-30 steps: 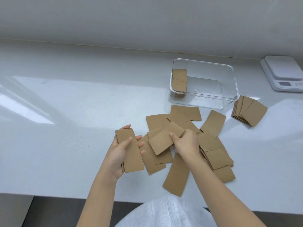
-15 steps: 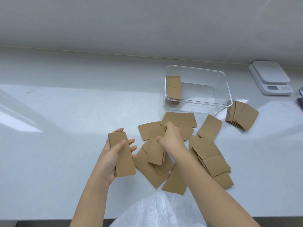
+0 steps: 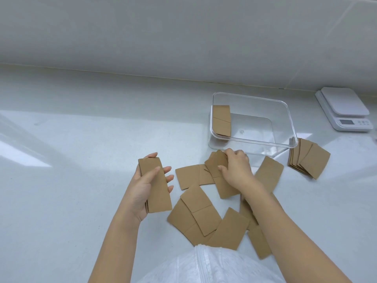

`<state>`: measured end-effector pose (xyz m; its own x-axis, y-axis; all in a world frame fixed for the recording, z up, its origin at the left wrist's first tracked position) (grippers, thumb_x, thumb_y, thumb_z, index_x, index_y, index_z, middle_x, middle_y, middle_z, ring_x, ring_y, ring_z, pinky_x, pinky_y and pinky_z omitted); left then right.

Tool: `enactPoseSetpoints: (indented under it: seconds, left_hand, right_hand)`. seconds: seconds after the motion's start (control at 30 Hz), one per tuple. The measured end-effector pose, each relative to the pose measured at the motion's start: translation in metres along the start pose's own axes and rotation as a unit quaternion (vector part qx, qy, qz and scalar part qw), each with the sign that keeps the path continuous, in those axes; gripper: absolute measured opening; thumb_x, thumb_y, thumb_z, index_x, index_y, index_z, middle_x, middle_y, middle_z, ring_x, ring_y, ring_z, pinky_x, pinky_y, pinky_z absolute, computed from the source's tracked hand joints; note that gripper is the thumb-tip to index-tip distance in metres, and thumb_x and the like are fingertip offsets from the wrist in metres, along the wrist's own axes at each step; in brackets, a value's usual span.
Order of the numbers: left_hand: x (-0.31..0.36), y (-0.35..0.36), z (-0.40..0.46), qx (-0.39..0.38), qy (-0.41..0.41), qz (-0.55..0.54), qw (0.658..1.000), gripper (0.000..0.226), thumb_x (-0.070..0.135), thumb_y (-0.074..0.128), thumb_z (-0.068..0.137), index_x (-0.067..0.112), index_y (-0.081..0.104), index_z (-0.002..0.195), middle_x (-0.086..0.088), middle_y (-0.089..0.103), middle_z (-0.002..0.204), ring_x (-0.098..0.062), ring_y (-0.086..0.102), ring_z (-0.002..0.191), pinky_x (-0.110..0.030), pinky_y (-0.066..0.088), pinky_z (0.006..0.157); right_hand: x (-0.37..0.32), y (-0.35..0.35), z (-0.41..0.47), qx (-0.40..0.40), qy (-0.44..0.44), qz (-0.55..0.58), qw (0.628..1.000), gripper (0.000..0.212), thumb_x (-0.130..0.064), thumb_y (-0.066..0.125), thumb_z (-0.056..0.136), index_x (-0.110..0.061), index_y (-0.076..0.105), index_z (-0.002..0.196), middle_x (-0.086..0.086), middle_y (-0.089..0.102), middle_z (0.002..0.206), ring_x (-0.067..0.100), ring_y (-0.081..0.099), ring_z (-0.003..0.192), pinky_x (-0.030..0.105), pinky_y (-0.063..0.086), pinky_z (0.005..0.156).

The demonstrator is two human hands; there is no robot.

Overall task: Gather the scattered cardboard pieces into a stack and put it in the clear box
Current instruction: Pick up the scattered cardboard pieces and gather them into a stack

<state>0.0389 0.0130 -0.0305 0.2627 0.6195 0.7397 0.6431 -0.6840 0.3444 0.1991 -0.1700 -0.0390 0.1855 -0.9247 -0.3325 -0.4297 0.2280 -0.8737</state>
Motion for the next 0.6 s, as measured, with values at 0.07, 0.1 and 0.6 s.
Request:
enactPoseSetpoints:
  seconds: [0.07,0.1,0.6]
  left_hand:
    - [0.0,0.0,0.001,0.001,0.0,0.002,1.0,0.031,0.015,0.052,0.093,0.035,0.058,0.116,-0.012,0.067,0.109,-0.026,0.067,0.085,-0.04,0.056,0.07]
    - [-0.001,-0.001,0.001,0.002,-0.001,0.004,1.0,0.031,0.015,0.051,0.093,0.035,0.058,0.116,-0.012,0.067,0.108,-0.026,0.067,0.084,-0.04,0.056,0.071]
    - [-0.005,-0.009,-0.007,0.017,-0.003,0.014,1.0,0.032,0.016,0.052,0.092,0.034,0.058,0.117,-0.013,0.066,0.11,-0.026,0.067,0.087,-0.041,0.056,0.073]
  right_hand:
    - [0.0,0.004,0.001,0.001,0.004,-0.015,1.0,0.04,-0.023,0.053,0.092,-0.011,0.041,0.129,0.019,0.043,0.129,0.035,0.037,0.123,0.046,0.035,0.103]
    - [0.0,0.004,0.001,0.006,0.007,-0.023,1.0,0.039,-0.022,0.054,0.092,-0.01,0.042,0.127,0.02,0.044,0.127,0.035,0.038,0.122,0.046,0.036,0.102]
    - [-0.042,-0.021,-0.011,-0.114,-0.193,0.05,0.973,0.022,-0.006,0.063,0.083,-0.012,0.055,0.102,0.001,0.053,0.099,0.02,0.052,0.093,0.026,0.039,0.069]
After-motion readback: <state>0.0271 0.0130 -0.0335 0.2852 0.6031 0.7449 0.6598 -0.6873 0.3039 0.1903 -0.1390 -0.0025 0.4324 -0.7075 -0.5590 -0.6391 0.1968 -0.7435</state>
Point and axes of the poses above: each hand's wrist, its own z-axis towards the middle knuckle, its own y-axis out of the palm, x = y × z, the point moved 5 cm from there along z, towards the middle knuckle
